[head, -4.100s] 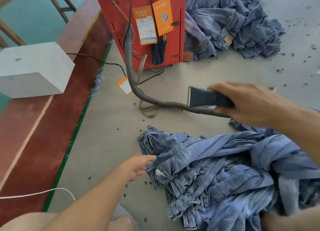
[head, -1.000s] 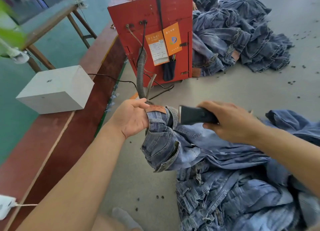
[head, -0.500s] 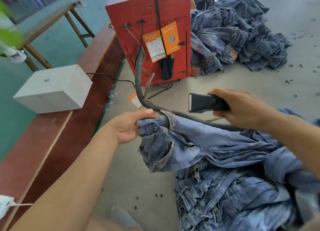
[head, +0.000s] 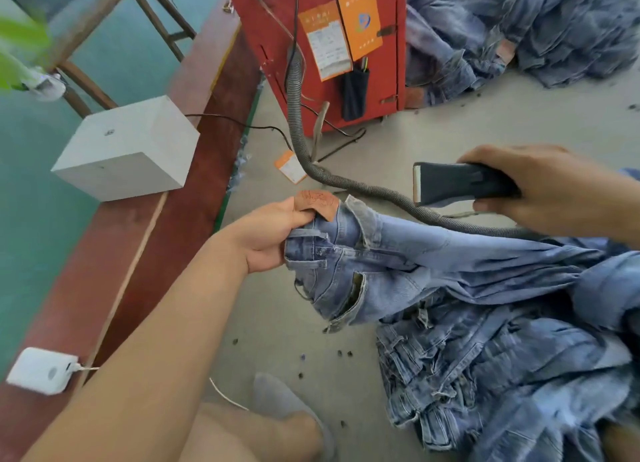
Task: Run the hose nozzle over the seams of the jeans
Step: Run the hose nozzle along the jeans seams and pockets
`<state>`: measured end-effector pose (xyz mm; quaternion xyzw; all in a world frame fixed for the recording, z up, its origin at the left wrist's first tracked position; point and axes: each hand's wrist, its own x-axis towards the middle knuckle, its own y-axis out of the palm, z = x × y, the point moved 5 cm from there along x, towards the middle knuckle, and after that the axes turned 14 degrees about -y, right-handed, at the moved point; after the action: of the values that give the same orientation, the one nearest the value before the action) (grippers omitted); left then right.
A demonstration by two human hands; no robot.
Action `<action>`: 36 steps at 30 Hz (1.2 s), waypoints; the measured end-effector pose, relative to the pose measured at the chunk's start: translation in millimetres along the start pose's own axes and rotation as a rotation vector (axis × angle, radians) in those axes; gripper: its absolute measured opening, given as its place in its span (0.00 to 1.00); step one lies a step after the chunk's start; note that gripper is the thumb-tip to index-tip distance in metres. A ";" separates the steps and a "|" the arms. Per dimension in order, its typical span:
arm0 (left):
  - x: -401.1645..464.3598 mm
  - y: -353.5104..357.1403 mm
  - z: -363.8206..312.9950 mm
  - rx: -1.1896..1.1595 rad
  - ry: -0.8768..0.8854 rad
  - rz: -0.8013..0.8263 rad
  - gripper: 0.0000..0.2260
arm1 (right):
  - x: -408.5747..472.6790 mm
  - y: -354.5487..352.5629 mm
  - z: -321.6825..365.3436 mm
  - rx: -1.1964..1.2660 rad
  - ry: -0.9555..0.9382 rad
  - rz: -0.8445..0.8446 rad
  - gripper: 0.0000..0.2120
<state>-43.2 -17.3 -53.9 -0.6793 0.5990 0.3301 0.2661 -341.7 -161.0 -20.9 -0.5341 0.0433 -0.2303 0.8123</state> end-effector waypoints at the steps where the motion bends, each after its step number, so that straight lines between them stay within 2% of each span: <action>1: -1.4 2.2 -4.0 0.000 0.023 0.008 0.12 | -0.7 0.6 -0.6 -0.001 0.005 0.011 0.25; 7: -8.6 15.4 -21.1 0.023 0.157 0.018 0.12 | -1.3 -1.4 -2.7 -0.009 0.045 0.000 0.25; 12: -11.4 20.6 -25.0 -0.037 0.148 0.062 0.10 | -0.7 -4.8 -2.7 -0.010 0.039 -0.039 0.25; 18: -11.4 21.2 -18.0 0.100 0.161 0.074 0.27 | 2.1 -11.3 -1.5 -0.025 0.046 -0.068 0.24; 22: -4.3 18.6 -9.9 0.040 0.127 0.071 0.25 | 1.2 -19.9 -3.4 -0.029 0.083 -0.075 0.24; 27: -3.2 23.5 -10.2 -0.047 0.140 0.165 0.25 | -3.2 -14.0 30.8 0.045 -0.033 0.027 0.22; 31: -2.1 31.3 -12.6 -0.038 0.146 0.152 0.26 | 0.1 3.3 52.3 0.039 -0.099 0.114 0.19; 36: -2.5 41.1 -13.5 -0.060 0.141 0.142 0.27 | 5.0 13.7 55.6 -0.006 -0.101 0.137 0.20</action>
<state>-82.3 -31.7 -42.0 -0.6643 0.6527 0.3174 0.1788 -315.2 -111.5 -8.5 -0.5432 0.0393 -0.1467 0.8257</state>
